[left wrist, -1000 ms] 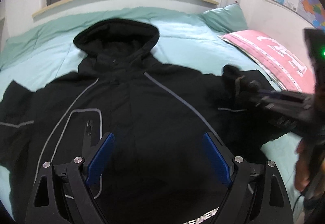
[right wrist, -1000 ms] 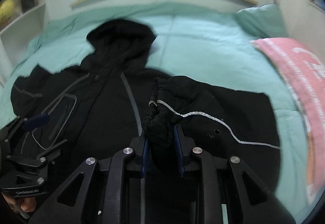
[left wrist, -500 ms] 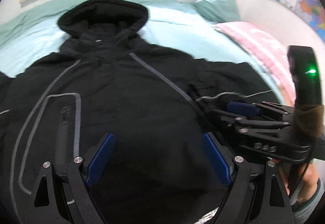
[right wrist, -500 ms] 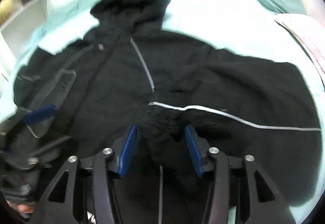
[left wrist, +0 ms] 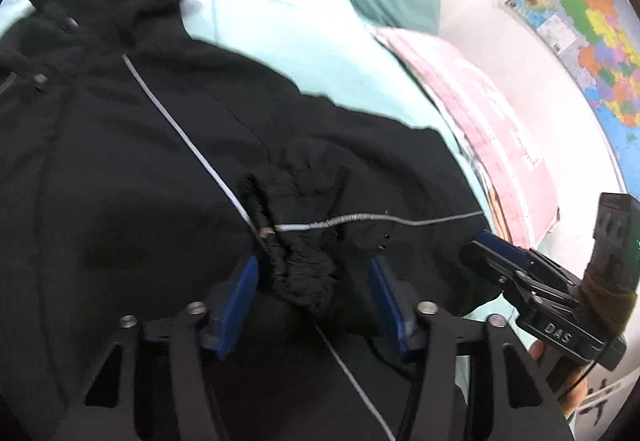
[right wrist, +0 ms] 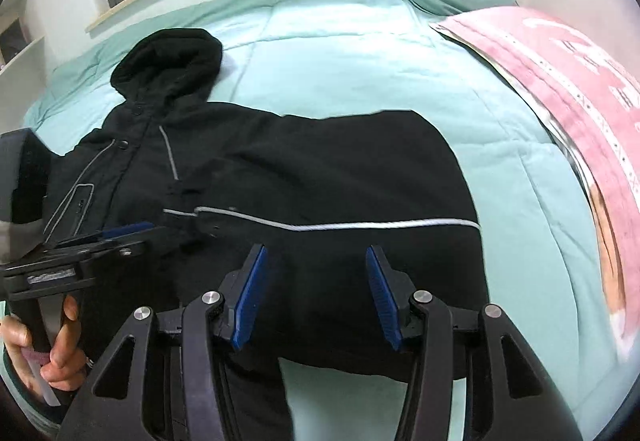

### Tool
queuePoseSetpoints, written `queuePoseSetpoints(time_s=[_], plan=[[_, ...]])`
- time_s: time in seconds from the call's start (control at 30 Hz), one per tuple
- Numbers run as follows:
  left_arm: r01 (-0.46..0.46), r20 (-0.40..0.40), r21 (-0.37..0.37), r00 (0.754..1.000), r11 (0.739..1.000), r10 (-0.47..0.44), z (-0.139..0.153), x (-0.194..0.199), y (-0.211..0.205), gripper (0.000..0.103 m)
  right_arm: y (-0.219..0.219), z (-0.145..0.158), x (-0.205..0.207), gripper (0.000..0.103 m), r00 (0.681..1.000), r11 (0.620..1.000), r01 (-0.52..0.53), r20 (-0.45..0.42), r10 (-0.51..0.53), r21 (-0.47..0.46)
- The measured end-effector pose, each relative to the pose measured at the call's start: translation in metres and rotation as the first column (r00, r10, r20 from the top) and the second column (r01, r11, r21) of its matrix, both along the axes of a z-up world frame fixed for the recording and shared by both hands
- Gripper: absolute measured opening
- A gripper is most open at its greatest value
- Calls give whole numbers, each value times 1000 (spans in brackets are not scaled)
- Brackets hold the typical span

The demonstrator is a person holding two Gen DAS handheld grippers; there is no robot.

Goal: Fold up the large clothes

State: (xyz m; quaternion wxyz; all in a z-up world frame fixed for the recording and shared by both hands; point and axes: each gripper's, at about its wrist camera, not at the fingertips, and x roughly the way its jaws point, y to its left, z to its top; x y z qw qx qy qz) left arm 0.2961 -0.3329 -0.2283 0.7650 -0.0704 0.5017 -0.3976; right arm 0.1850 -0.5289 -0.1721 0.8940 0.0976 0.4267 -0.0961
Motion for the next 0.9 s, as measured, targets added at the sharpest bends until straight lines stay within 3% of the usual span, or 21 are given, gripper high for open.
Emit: queuePoseSetpoints(time_s=[0.03,0.07,0.1,0.37,0.53,0.67,0.73,0.8,0.9], plan=[[4,2,10,1000,1000,-4,-3,0,-5,48,-1,-1,-1,53,1000,1000,1,-1,-1,-2],[5,10,36,1000,999,-5,-6,0,-11,33,-1,-1,-1,53,1000,1000,1,-2,-1,-3],[-2,25,71,1000,997,0,-8,0,-17,26,-1,-2,-1,53,1000,1000,1,-3,-1,-5],[-49,186,19,982,999,45,39,-8,7,22,2,15,-8,53,999,999,30,21,-29,-30],[-120,246,-15,962,993,120,79,7,72,22,16,27,1,54,999,1000,14,34,-13,-13],[-191,271,-1,945,982,184,91,16,134,22,39,26,19,54,998,999,-42,40,41,32],[-260,279,39,930,965,240,87,20,169,22,56,23,30,65,996,996,-79,42,77,47],[-337,271,105,915,936,299,69,23,208,22,73,18,42,67,993,992,-111,42,109,51],[-384,201,211,917,899,345,33,36,241,22,103,-3,67,67,987,987,-158,17,157,42]])
